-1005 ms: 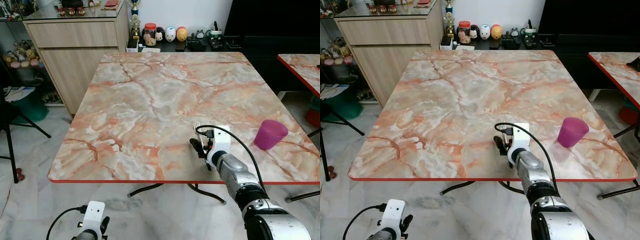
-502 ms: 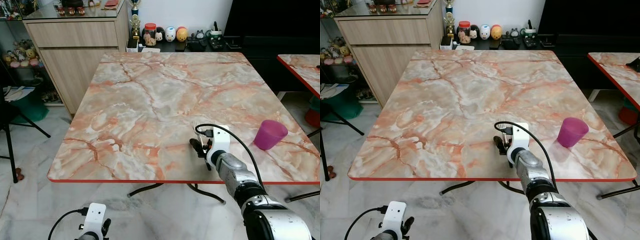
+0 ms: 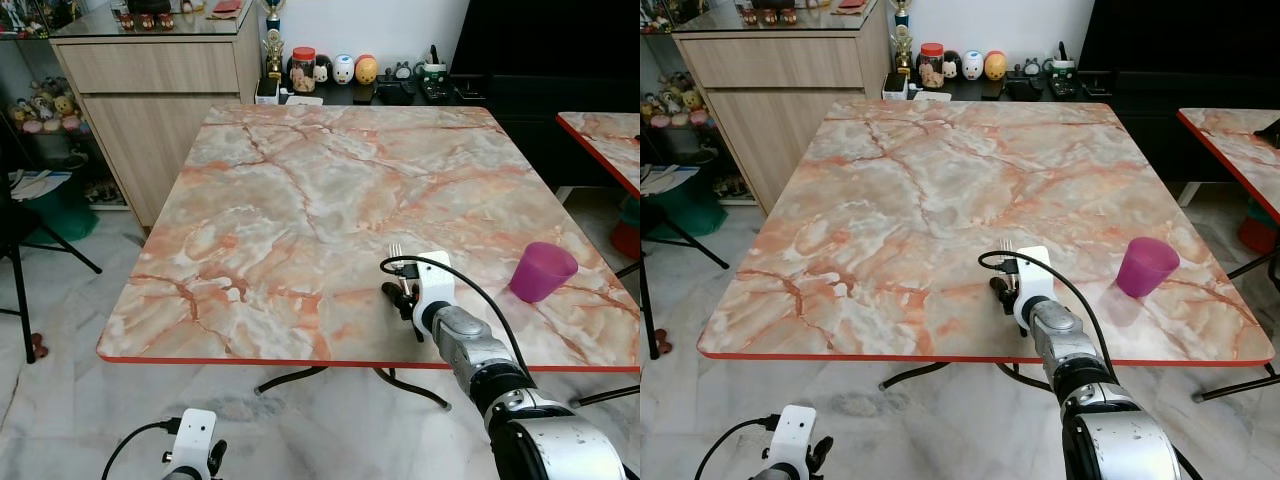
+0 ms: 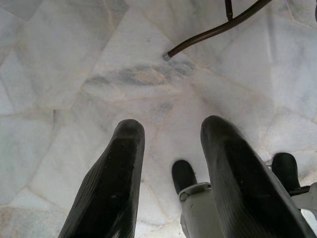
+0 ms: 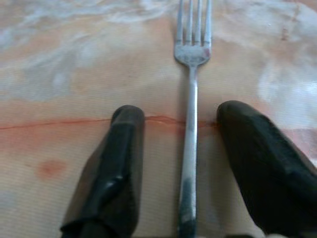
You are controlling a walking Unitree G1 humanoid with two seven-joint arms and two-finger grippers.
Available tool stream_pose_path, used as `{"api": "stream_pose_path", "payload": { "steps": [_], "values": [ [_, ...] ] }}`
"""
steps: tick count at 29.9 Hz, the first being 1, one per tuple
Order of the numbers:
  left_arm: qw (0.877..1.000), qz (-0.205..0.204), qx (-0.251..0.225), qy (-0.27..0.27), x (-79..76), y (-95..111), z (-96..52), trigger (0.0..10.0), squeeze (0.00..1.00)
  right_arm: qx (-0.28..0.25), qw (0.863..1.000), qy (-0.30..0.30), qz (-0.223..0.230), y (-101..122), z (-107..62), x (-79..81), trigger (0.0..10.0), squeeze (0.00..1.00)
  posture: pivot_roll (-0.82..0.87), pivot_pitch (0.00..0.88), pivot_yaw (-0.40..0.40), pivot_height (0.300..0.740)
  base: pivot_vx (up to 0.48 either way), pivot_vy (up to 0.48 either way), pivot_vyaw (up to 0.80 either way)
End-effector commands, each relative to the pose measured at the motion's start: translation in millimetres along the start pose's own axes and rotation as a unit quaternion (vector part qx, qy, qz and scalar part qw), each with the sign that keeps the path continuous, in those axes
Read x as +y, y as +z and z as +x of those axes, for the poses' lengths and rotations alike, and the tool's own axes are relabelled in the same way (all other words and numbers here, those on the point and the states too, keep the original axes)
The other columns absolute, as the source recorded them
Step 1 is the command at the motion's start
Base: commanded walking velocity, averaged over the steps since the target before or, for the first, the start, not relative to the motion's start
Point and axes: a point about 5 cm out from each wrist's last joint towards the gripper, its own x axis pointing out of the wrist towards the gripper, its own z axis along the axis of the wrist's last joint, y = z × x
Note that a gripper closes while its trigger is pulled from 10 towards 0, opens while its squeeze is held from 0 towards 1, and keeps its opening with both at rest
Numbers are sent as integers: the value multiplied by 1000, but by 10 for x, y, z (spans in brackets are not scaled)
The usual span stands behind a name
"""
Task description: Setting the table
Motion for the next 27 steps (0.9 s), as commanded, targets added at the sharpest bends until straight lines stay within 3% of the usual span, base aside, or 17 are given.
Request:
{"api": "stream_pose_path", "payload": {
  "steps": [1, 27],
  "values": [
    [1000, -6, 13, 0, -8, -61, -16, 10000, 0, 33, 999, -19, -7, -134, -23, -79, 0, 0, 6, 0, -52, 740, 0, 0, 0],
    [1000, 4, 7, -1, 38, -7, 1, 10000, 0, 21, 999, -27, -29, -137, -39, -122, 0, 0, 9, 0, -38, 740, 0, 0, 0]
  ]
}}
